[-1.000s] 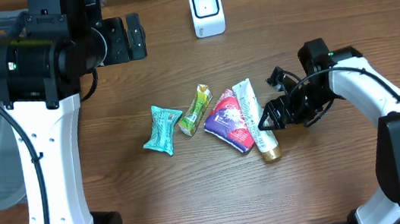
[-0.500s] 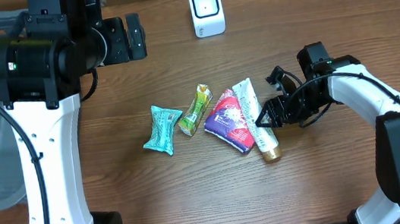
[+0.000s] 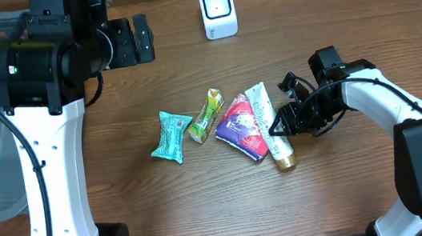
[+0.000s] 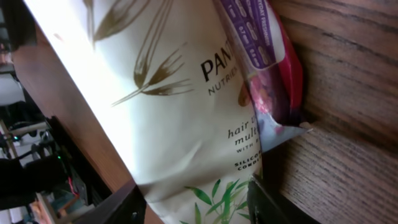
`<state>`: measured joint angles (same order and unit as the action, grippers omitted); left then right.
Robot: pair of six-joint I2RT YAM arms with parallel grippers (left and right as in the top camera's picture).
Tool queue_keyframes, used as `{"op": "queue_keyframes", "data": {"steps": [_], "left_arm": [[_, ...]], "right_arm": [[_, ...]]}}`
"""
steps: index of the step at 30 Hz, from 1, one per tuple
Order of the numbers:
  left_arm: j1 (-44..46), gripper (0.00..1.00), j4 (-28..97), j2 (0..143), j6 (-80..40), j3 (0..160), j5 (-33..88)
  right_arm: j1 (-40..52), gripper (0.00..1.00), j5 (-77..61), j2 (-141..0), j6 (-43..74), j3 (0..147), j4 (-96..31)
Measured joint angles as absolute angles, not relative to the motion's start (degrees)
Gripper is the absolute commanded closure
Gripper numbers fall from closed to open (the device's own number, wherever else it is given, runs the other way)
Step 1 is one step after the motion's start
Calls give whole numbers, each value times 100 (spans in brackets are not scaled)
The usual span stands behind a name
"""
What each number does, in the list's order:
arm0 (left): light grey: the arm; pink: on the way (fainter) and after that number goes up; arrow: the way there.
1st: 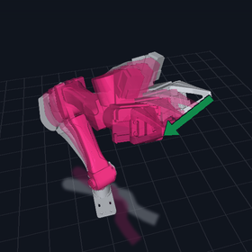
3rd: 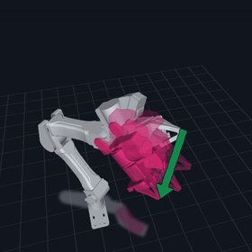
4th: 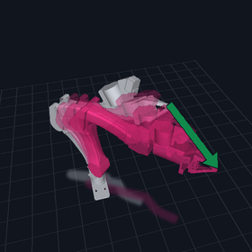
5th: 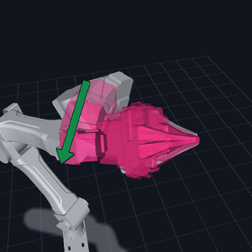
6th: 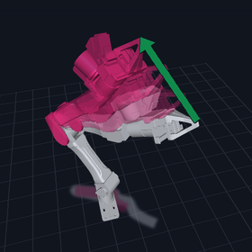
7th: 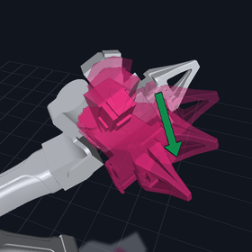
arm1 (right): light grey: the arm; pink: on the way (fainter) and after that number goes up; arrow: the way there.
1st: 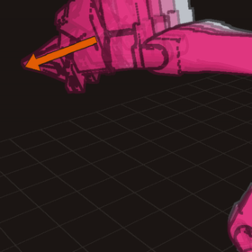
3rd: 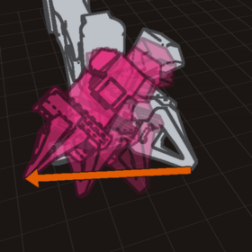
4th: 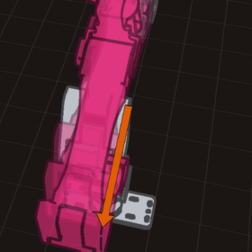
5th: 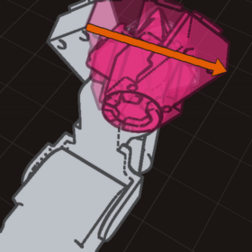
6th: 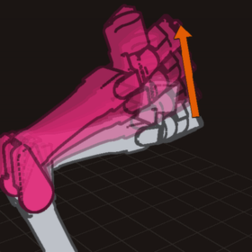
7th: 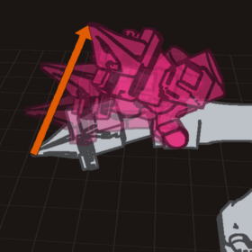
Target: Scan the item barcode
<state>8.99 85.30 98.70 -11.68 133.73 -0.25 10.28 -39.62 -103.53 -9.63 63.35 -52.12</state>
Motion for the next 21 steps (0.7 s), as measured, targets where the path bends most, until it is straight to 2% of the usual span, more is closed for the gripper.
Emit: {"op": "queue_keyframes", "data": {"steps": [6,9,15,21], "left_arm": [[899,1,8530,9870,-1168,13373,-25],[899,1,8530,9870,-1168,13373,-25],[899,1,8530,9870,-1168,13373,-25],[899,1,8530,9870,-1168,13373,-25]], "right_arm": [[1026,84,-3966,-10344,-910,6337,-5186],[1024,94,-3990,-10333,-910,6340,-5179],[856,96,-4156,-10335,-858,6351,-5435],[113,96,-4244,-10335,-598,6416,-5564]]}}
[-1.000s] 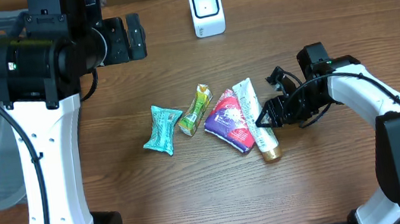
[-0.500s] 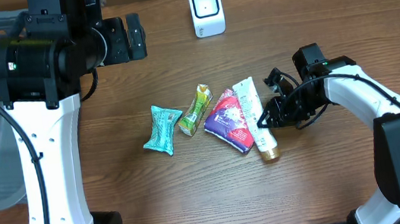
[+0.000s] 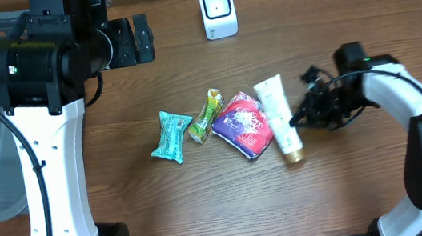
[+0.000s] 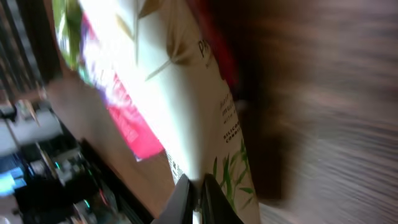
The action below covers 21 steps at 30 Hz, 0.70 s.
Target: Scan the item barcode
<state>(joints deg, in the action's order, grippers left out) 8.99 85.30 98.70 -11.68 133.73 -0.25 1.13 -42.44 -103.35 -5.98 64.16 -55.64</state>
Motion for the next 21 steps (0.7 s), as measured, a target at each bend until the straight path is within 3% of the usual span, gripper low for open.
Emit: {"op": "queue_keyframes", "data": {"steps": [4,8,9,17,21], "left_arm": [[899,0,8530,9870,-1168,13373,-25],[899,1,8530,9870,-1168,13373,-25],[899,0,8530,9870,-1168,13373,-25],[899,1,8530,9870,-1168,13373,-25],[899,0,8530,9870,-1168,13373,-25]], "right_arm": [[-489,95,-3887,-10335,45,6442,-5376],[-768,65,-3382,-10335,519,6445,-5286],[-784,62,-3286,-10335,624,6445,-5280],[-722,63,-3315,-10333,694,6639,-5902],[-464,70,-3420,-10287,637,6987,-6064]]}}
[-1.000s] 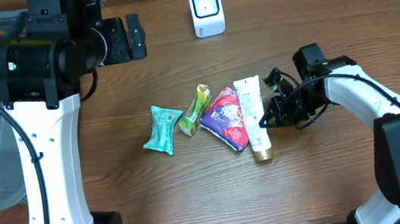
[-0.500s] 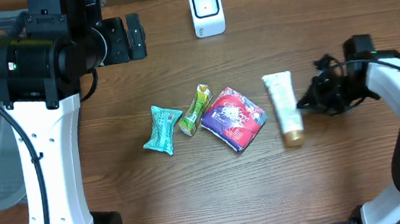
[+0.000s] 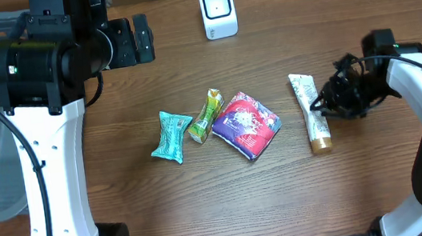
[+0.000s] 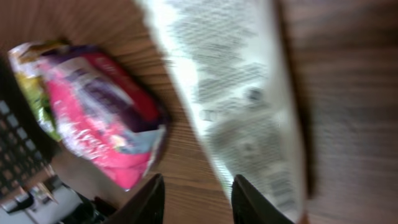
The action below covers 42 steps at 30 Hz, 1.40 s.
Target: Scan the item barcode
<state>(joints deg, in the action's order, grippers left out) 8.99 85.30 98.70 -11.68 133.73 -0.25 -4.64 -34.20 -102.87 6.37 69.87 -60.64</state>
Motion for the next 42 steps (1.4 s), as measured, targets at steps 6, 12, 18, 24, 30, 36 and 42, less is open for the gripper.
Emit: {"op": "queue_keyframes", "data": {"steps": [6,12,18,24,30,36,42], "left_arm": [[899,0,8530,9870,-1168,13373,-25],[899,0,8530,9870,-1168,13373,-25],[899,1,8530,9870,-1168,13373,-25],[899,1,8530,9870,-1168,13373,-25],[899,0,8530,9870,-1168,13373,-25],[899,1,8530,9870,-1168,13373,-25],[899,1,8530,9870,-1168,13373,-25]], "right_arm": [[248,75,-3229,-10003,698,7118,-6110],[904,76,-2823,-10003,943,6838,-6012],[945,76,-2171,-10003,1363,6219,-6034],[930,75,-993,-10003,1837,5865,-6110],[403,75,-25,-10003,2320,5863,-5612],[-593,75,235,-10003,2451,5852,-4213],[-967,54,-272,-10003,2408,5848,-2344]]}}
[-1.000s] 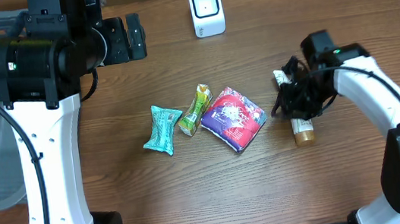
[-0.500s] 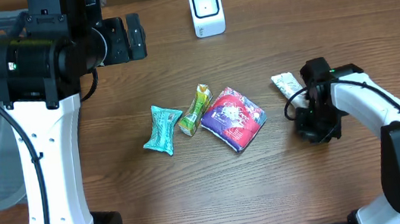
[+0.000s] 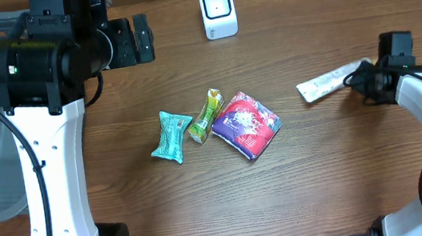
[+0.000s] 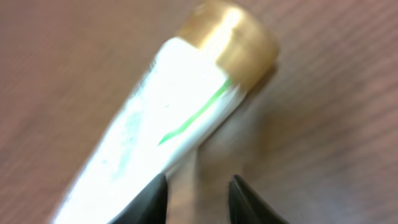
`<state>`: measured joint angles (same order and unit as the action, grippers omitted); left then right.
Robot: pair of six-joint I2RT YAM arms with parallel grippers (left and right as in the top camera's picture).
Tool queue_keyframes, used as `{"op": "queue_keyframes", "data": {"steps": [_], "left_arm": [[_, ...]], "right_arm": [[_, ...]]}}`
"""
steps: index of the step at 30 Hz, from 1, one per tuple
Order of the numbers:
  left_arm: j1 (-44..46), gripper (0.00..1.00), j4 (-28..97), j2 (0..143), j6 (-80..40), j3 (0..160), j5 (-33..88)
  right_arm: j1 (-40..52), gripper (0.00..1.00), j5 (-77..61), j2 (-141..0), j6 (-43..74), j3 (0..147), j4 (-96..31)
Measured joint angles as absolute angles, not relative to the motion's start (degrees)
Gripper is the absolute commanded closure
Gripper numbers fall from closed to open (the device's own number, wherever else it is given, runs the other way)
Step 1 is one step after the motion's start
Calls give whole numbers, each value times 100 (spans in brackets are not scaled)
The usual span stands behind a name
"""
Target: Scan the item barcode
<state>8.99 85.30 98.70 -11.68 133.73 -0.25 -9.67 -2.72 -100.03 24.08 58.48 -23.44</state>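
Observation:
The item is a white tube [image 3: 324,83] with a gold cap [image 4: 239,37]. It lies slanted at the right of the table, its flat crimped end toward the middle. My right gripper [image 3: 361,77] is at its right end. In the blurred right wrist view the tube [image 4: 161,118] runs past the left finger, and my right gripper [image 4: 198,196] stands open with bare wood between the fingers. The white scanner [image 3: 218,10] stands at the back centre. My left gripper [image 3: 140,39] is raised at the back left, and its jaws cannot be made out.
A teal packet [image 3: 171,136], a green sachet [image 3: 207,115] and a purple-pink pouch [image 3: 248,124] lie in a row at mid-table. The left arm's white column [image 3: 53,178] stands at the left. A mesh chair is beyond the left edge.
The tube has gone from lying lengthwise right of the pouch to a slanted spot farther back and right. My right gripper moved back with it. The wrist view now shows its gold cap.
The tube first lay against the pouch, with my right gripper's fingers spread around it. Then the fingers were nearly together at the tube, which sat slightly farther right. Later it lay apart from the pouch, fingers spread. Now it is farther back right.

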Motion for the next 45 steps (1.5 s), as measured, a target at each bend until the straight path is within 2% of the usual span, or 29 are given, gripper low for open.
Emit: {"op": "queue_keyframes", "data": {"steps": [3,8,14,22,25,26,28,30,33,41,45], "left_arm": [[899,0,8530,9870,-1168,13373,-27],[899,0,8530,9870,-1168,13373,-25],[899,1,8530,9870,-1168,13373,-25],[899,0,8530,9870,-1168,13373,-25],[899,0,8530,9870,-1168,13373,-25],[899,0,8530,9870,-1168,13373,-25],[899,0,8530,9870,-1168,13373,-25],[899,0,8530,9870,-1168,13373,-25],[899,0,8530,9870,-1168,13373,-25],[899,1,8530,9870,-1168,13373,-25],[899,0,8527,9870,-1168,13373,-25]], "right_arm": [[-958,46,-738,-10003,2383,5854,-2126],[-961,27,-1450,-10003,2657,5935,-2650],[-746,22,-1686,-10003,3041,6001,-2757],[-399,23,-1450,-10372,3341,6001,-2261],[-410,28,-1345,-10610,3389,6001,-2064],[-410,37,-1310,-10626,3389,6001,-1992],[-410,47,-1210,-10637,3406,6001,-1865],[-410,66,-1131,-10645,3284,6001,-1817],[-414,78,-1142,-10645,3157,6007,-1785],[-436,80,-1929,-10645,2362,6086,-2401],[-445,80,-2775,-10645,1494,6125,-3354]]}}
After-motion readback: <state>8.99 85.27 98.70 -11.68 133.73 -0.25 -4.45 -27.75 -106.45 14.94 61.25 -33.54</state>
